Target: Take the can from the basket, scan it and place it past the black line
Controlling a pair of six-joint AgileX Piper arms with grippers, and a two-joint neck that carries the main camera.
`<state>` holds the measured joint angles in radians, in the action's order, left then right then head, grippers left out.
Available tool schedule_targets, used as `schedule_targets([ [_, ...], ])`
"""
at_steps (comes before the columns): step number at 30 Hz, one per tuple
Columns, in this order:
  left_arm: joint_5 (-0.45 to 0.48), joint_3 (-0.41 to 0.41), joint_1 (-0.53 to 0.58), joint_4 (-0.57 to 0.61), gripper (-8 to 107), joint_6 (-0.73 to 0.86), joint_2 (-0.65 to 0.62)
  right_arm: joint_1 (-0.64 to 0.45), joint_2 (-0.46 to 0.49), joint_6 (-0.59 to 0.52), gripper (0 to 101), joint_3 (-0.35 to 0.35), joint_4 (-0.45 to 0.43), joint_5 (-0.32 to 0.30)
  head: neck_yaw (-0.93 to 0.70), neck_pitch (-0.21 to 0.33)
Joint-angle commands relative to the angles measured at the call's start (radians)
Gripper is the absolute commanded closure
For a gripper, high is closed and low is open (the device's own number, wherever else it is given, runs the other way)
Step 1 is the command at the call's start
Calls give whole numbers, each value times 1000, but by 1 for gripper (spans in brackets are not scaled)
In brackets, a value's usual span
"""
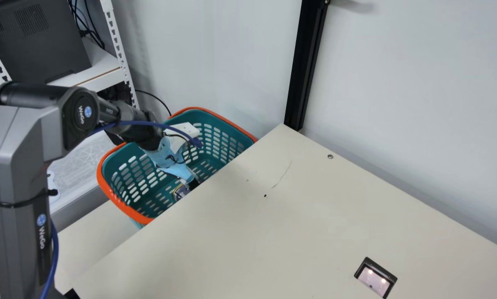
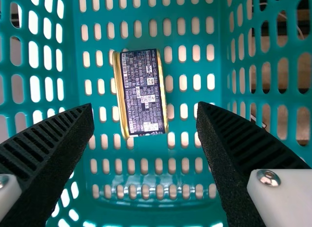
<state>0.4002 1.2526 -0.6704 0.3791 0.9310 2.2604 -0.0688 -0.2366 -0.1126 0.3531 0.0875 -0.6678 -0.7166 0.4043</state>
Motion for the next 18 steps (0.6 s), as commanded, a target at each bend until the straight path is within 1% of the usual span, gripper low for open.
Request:
schedule_targets([
  [1,-11,1,2,-5,9,-14,9,0,0,0,0,0,0,0,-17,32],
  [10,-53,9,-2,-33,9,-63,52,0,0,0,0,0,0,0,-17,32],
  [18,-52,40,-4,-26,9,-81,89,0,0,0,0,0,0,0,-17,32],
])
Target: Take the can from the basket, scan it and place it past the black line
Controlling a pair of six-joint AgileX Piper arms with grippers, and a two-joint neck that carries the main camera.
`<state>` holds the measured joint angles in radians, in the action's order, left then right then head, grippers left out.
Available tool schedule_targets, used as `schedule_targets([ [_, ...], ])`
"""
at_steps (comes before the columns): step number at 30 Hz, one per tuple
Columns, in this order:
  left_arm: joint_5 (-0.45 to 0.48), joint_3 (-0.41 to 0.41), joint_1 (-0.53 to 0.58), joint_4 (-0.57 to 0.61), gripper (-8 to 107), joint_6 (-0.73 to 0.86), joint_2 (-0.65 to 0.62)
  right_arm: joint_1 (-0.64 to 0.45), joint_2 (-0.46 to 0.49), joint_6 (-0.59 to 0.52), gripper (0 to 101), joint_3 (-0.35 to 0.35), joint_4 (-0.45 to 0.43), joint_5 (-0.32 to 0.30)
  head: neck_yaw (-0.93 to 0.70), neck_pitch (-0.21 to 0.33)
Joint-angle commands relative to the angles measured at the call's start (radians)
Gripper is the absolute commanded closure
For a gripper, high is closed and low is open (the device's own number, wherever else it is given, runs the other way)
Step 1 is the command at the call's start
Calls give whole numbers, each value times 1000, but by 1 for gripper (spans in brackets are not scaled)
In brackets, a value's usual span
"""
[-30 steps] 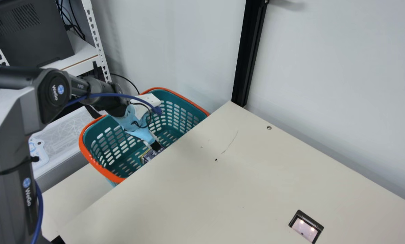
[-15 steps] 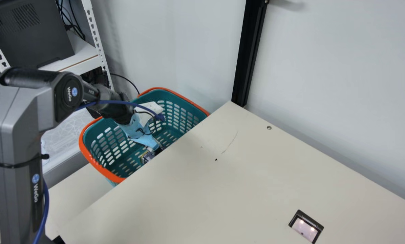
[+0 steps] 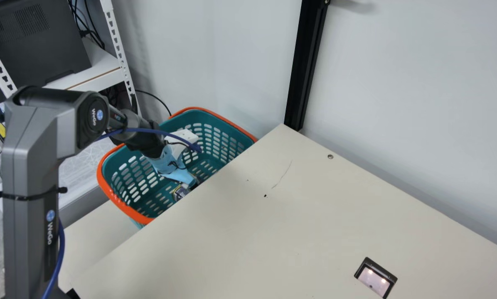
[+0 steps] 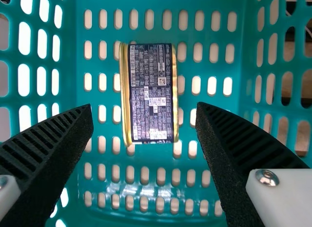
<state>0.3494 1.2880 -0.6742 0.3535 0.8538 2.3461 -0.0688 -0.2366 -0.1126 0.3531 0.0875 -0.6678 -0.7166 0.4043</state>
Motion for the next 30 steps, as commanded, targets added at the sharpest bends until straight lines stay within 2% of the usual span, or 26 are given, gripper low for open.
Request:
schedule_targets([
  [1,-1,11,0,-3,9,-8,10,0,0,0,0,0,0,0,-17,32],
  [13,18,75,24,-30,9,-57,68,0,0,0,0,0,0,0,-17,32],
  [30,8,121,34,-107,9,-123,139,0,0,0,0,0,0,0,-17,32],
])
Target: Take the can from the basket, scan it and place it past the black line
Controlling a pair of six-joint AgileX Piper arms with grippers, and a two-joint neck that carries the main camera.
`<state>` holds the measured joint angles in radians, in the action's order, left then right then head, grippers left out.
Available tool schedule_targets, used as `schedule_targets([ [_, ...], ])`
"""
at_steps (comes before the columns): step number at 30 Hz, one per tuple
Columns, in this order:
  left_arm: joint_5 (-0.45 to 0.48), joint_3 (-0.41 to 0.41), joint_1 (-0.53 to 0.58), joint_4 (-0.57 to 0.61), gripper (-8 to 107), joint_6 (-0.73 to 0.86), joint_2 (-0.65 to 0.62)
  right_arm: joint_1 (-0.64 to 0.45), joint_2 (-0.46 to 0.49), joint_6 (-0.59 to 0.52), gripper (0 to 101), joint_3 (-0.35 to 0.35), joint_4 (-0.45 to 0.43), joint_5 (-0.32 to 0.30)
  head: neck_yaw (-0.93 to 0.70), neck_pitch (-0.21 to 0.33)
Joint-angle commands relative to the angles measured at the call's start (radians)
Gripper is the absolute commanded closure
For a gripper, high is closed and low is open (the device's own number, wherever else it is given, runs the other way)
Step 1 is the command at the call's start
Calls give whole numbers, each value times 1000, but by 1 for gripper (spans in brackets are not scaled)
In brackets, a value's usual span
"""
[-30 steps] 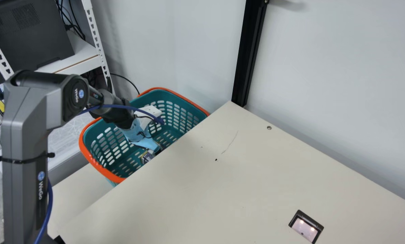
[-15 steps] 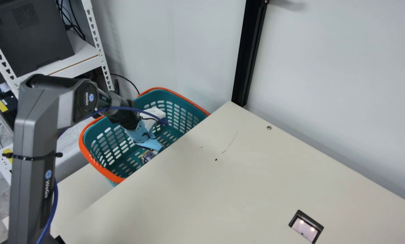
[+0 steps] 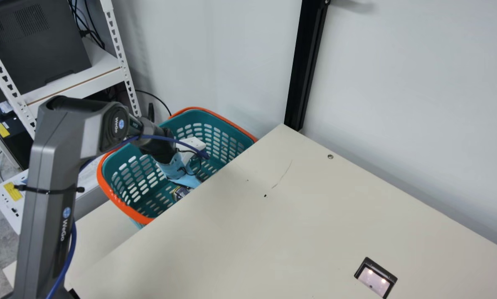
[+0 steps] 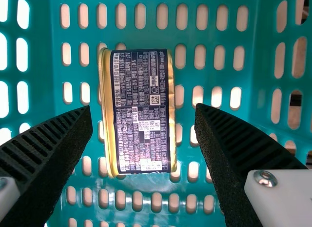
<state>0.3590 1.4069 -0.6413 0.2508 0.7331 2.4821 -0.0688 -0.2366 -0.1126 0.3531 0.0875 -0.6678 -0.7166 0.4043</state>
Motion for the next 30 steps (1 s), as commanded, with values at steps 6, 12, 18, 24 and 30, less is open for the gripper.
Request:
schedule_targets([
  [6,-4,12,1,-22,9,-19,17,0,0,0,0,0,0,0,-17,32],
  [12,2,21,5,-39,9,-38,23,0,0,0,0,0,0,0,-17,32],
  [18,14,38,13,-45,9,-51,33,0,0,0,0,0,0,0,-17,32],
  [24,31,55,20,-46,23,-60,40,0,0,0,0,0,0,0,-17,32],
  [30,44,61,21,-42,89,-53,35,0,0,0,0,0,0,0,-17,32],
])
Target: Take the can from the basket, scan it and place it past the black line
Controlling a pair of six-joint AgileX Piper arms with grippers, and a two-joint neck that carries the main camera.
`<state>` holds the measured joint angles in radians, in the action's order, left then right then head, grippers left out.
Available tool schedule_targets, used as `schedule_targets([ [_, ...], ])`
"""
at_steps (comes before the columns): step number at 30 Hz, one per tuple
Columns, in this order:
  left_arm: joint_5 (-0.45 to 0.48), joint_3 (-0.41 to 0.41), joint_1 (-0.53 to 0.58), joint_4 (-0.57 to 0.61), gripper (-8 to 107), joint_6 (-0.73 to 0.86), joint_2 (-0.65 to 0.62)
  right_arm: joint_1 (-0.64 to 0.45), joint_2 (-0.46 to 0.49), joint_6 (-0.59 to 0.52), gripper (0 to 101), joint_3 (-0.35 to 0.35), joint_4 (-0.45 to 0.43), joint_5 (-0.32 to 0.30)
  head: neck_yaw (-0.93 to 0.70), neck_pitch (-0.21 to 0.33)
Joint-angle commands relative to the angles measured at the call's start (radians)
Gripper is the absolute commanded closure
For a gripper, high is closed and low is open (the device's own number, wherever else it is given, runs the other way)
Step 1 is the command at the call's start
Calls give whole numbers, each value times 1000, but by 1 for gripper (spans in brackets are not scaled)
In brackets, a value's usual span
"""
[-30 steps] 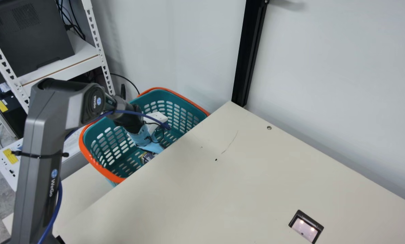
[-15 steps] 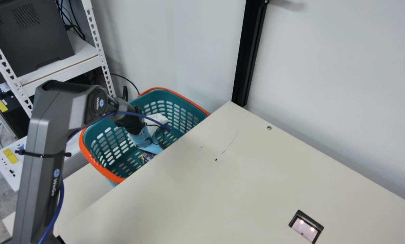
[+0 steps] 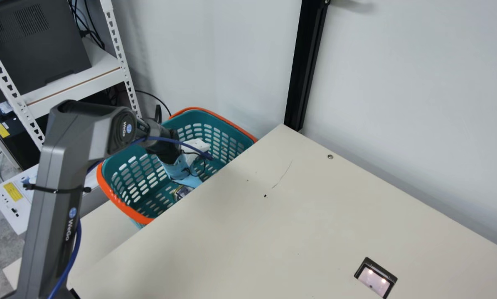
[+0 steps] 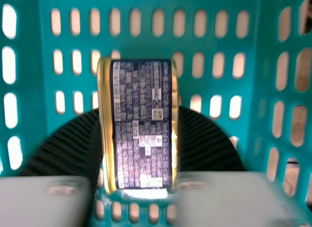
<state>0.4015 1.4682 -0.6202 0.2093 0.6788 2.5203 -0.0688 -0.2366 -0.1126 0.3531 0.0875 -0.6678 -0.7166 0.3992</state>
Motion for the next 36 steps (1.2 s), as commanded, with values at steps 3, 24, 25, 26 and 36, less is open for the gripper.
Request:
schedule_targets([
  [3,11,-3,-3,5,89,9,-12,0,0,0,0,0,0,0,-17,37],
  [24,24,-69,-50,71,89,106,-112,0,0,0,0,0,0,0,-17,37],
  [25,23,-75,-52,78,89,113,-118,0,0,0,0,0,0,0,-17,37],
  [26,23,-79,-54,84,89,119,-124,0,0,0,0,0,0,0,-17,37],
  [36,59,-117,-78,166,89,166,-214,0,0,0,0,0,0,0,-17,37],
])
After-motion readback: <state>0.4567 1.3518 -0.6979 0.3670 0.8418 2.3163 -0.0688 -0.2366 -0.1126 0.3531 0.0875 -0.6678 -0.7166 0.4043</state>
